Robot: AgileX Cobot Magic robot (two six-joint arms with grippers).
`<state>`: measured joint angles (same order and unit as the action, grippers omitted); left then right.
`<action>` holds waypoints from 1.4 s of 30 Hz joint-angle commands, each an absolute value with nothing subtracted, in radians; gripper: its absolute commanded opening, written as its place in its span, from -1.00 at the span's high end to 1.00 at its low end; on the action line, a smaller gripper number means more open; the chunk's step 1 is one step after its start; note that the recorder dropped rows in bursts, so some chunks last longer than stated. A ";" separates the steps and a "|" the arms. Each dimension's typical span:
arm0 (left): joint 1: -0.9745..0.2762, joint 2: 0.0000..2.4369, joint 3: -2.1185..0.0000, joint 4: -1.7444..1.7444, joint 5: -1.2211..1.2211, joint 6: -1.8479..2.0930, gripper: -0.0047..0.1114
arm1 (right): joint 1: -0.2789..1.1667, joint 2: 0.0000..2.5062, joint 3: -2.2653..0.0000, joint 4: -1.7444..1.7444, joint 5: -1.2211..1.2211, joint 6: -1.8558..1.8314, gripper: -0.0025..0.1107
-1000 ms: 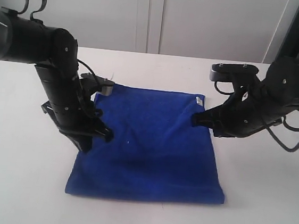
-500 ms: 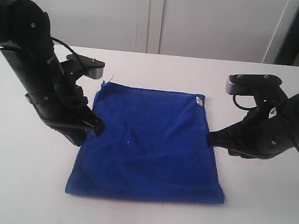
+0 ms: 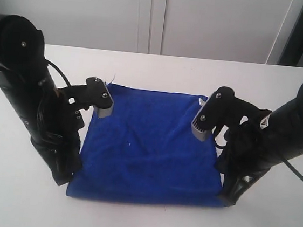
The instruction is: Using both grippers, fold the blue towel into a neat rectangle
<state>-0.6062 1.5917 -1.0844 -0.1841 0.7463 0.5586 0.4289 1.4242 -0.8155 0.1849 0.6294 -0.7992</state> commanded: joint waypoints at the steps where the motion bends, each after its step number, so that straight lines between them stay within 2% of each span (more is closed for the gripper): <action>1: -0.599 1.600 -1.079 -0.225 0.750 0.636 0.92 | 0.432 1.429 -0.813 0.183 0.634 -0.936 0.96; 18: -0.581 1.767 -1.096 -0.262 0.625 0.581 0.92 | 0.432 1.633 -0.813 0.192 0.572 -0.597 0.96; 42: -0.581 1.827 -1.096 -0.195 0.643 0.493 0.92 | 0.430 1.770 -0.813 0.183 0.552 -0.566 0.96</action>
<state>-0.5830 1.8324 -1.0933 -0.1903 0.6110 0.5020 0.4289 1.7464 -0.8173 0.1932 0.5577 -0.5690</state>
